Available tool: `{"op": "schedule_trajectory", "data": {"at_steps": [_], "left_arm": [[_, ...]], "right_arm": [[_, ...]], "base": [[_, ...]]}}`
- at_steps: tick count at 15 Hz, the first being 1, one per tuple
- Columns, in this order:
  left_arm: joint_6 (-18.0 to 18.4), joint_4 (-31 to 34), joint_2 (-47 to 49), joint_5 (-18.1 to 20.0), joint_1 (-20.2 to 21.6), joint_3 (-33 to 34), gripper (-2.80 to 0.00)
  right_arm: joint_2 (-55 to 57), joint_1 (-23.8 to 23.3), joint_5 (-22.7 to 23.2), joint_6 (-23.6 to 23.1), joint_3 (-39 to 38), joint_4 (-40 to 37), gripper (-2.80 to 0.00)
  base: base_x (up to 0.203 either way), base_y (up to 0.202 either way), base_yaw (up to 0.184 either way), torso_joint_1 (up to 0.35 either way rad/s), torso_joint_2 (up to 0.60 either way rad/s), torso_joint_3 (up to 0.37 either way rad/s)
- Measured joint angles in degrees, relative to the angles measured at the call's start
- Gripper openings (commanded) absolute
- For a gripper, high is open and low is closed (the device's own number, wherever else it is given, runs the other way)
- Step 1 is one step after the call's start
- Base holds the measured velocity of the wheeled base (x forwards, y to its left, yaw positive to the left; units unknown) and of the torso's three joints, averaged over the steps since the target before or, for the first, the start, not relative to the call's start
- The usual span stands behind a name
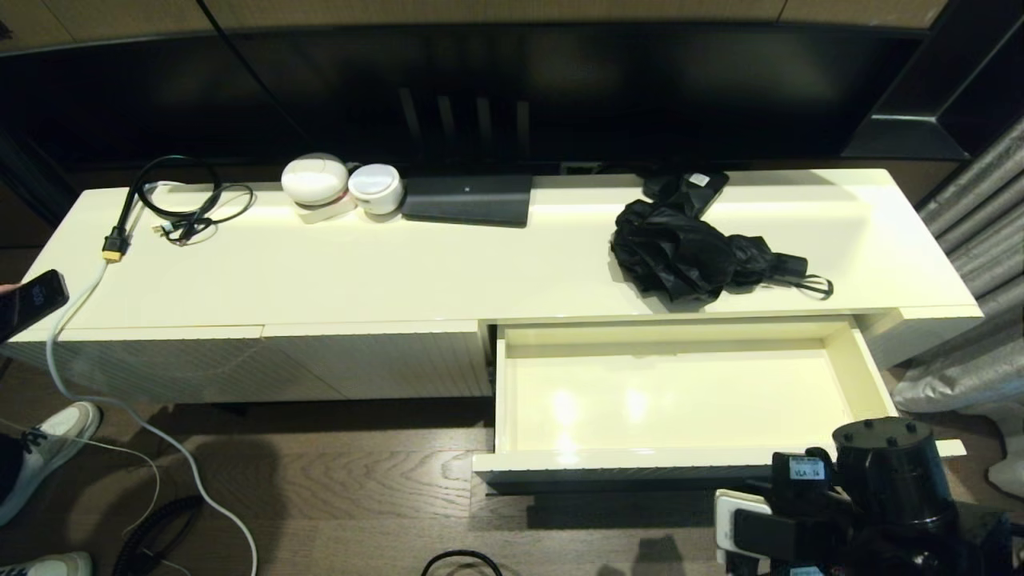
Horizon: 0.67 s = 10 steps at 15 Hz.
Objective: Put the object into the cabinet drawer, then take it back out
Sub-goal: Close the drawer
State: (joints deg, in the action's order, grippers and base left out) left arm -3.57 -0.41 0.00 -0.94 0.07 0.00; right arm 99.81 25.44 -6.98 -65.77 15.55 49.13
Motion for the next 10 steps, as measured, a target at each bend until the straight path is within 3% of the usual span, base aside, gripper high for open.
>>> {"op": "schedule_trajectory", "data": {"at_steps": [10], "left_arm": [[0.0,0.0,0.0,0.0,0.0,0.0,-2.80]], "right_arm": [[8.1,0.0,-1.3,-0.2,-0.2,13.5,-2.80]], "base": [[0.000,0.000,0.000,0.000,0.00,0.000]]}}
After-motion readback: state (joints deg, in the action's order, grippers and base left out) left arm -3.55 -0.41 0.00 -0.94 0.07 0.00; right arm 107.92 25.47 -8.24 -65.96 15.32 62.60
